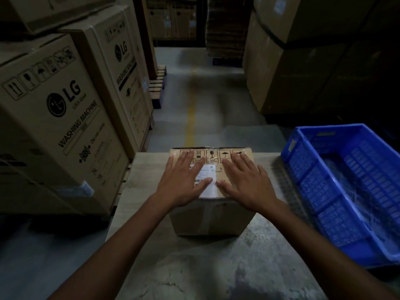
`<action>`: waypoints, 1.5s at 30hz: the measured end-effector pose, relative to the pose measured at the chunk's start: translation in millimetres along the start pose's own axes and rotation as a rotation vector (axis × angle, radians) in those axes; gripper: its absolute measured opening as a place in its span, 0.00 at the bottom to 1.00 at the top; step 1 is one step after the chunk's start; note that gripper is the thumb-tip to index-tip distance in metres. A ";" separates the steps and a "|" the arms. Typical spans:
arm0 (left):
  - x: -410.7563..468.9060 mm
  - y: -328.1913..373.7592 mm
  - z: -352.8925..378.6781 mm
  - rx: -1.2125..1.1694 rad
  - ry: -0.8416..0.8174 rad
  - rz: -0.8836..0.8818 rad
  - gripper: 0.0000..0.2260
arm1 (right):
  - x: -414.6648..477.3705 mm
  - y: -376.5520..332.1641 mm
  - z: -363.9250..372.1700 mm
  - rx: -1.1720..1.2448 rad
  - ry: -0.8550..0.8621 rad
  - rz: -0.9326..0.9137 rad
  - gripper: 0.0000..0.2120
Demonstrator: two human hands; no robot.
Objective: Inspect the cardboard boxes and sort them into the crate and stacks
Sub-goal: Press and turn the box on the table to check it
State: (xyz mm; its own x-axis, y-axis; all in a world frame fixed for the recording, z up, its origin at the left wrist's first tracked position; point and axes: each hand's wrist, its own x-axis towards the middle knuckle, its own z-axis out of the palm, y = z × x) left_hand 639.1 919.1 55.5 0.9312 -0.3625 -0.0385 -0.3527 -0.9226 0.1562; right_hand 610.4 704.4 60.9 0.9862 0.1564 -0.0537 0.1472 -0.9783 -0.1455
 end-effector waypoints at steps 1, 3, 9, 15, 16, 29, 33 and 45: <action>0.3 -0.6 -0.2 -0.001 0.009 0.007 0.32 | -0.1 -0.4 -0.5 -0.005 -0.012 0.000 0.43; 2.9 -1.1 -2.1 0.006 0.062 0.038 0.31 | 1.4 -0.4 -3.7 -0.029 -0.017 -0.003 0.40; 22.8 -2.0 -7.6 -0.003 0.144 0.059 0.33 | 26.1 -14.0 -13.8 -0.043 0.045 -0.001 0.42; 26.7 -6.4 -0.4 0.016 0.064 0.027 0.32 | 32.1 -3.3 -3.4 -0.107 0.001 -0.073 0.41; 28.1 -7.0 -0.7 0.025 0.079 0.026 0.31 | 34.1 -1.8 -6.1 -0.120 0.022 -0.087 0.41; -16.8 -5.5 3.9 -0.918 0.290 -0.517 0.23 | -0.4 13.4 7.5 0.787 0.292 0.482 0.36; -28.7 -3.7 -5.8 -1.264 0.298 -0.479 0.15 | -9.9 21.1 12.3 1.016 0.209 0.426 0.38; -37.8 -8.2 31.0 -1.616 0.464 -0.593 0.10 | -28.2 18.2 35.2 1.270 0.438 0.561 0.14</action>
State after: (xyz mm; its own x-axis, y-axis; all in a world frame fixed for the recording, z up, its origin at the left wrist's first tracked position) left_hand 603.9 936.2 25.0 0.9354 0.2645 -0.2348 0.1737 0.2348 0.9564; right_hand 582.6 687.0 25.0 0.8681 -0.4790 -0.1305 -0.1926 -0.0825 -0.9778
